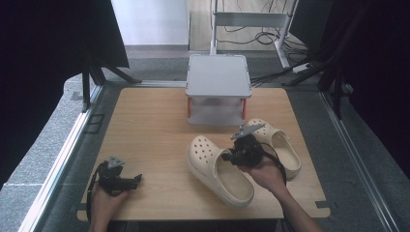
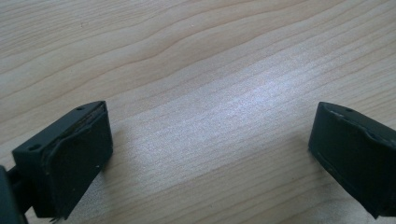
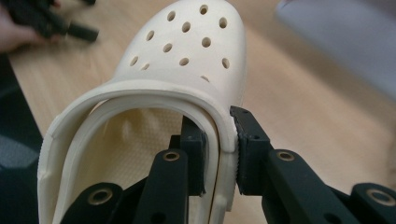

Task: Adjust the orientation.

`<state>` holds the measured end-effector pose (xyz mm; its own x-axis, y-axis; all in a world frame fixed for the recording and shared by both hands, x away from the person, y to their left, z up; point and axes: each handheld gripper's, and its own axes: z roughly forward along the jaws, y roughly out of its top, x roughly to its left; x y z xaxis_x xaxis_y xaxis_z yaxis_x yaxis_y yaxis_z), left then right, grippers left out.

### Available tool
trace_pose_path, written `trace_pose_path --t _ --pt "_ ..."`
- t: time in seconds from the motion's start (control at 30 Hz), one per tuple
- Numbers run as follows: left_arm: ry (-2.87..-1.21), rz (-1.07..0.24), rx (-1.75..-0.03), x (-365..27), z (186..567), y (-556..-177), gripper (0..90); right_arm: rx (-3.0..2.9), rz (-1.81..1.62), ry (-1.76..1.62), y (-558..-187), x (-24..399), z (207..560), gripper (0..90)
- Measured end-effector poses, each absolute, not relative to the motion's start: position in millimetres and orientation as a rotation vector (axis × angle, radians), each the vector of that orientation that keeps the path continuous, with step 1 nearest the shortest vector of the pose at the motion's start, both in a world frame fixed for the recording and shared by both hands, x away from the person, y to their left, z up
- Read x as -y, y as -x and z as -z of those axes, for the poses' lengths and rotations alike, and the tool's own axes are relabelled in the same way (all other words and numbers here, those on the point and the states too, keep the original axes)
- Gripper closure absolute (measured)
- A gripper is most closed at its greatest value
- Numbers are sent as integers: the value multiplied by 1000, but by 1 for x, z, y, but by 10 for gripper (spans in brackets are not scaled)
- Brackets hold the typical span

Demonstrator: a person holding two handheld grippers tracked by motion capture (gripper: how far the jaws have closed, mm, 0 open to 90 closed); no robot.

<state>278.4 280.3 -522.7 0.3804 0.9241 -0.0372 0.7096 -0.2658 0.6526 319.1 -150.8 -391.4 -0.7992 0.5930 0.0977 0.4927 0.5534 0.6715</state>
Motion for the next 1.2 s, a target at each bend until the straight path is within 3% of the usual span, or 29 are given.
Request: trace_pose_path --t 0.23,0.33,0.47,0.63,0.97,1.2 --pt "-2058 -480 -1399 -280 523 -278 0 -2707 -1026 -837 -308 138 433 759" --pt "-2058 -480 -1399 -280 523 -278 0 -2732 -982 -790 -308 136 440 713" --pt "-2058 -481 -1399 -280 523 -278 0 -2765 -1036 -780 -308 146 430 473" --pt "-2057 -481 -1398 -280 523 -278 0 -2717 -1016 -809 -307 181 408 370" --pt "-2057 -481 -1399 -280 523 -279 0 -2484 -909 -1069 -331 266 398 346" --pt "-2056 -482 -1400 -280 523 -279 0 -2406 -861 -1193 -361 290 416 357"
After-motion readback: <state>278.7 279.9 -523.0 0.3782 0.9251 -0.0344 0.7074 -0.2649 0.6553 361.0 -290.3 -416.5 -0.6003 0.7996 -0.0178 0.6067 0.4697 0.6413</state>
